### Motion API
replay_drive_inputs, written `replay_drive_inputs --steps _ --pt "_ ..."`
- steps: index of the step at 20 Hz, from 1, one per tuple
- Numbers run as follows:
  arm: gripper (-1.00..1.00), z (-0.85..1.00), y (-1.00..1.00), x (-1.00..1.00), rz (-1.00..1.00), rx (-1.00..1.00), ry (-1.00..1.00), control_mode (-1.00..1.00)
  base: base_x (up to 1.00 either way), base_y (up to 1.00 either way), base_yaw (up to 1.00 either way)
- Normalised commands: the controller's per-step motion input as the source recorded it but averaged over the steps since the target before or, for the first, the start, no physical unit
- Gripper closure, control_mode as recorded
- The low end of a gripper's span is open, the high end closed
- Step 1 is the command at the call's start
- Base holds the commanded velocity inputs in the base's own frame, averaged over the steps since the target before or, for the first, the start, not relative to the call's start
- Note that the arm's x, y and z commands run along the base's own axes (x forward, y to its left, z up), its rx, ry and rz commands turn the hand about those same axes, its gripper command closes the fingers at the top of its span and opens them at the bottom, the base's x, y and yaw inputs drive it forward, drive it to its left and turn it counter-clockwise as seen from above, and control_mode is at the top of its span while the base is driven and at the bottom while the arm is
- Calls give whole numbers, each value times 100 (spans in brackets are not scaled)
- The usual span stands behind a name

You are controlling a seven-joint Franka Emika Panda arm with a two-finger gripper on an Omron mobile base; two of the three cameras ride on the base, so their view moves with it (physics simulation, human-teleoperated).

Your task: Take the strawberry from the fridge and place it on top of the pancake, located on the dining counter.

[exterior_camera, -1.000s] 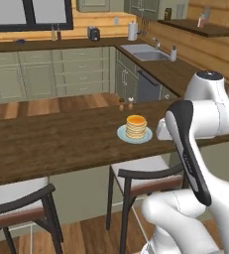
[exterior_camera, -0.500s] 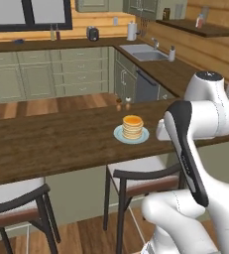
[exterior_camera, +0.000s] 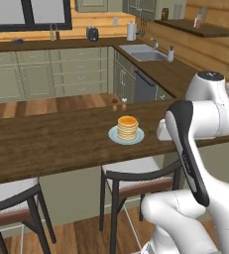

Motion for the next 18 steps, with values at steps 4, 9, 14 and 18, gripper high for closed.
replay_drive_inputs --steps 4,9,14,18 --pt "100 0 0 0 0 0 0 100 0 0 0" --pt "100 0 2 9 0 0 -1 -100 9 0 0" --pt "100 22 4 84 0 -1 -15 -100 0 0 0" --pt "100 39 10 100 0 -2 -11 -100 0 0 0"
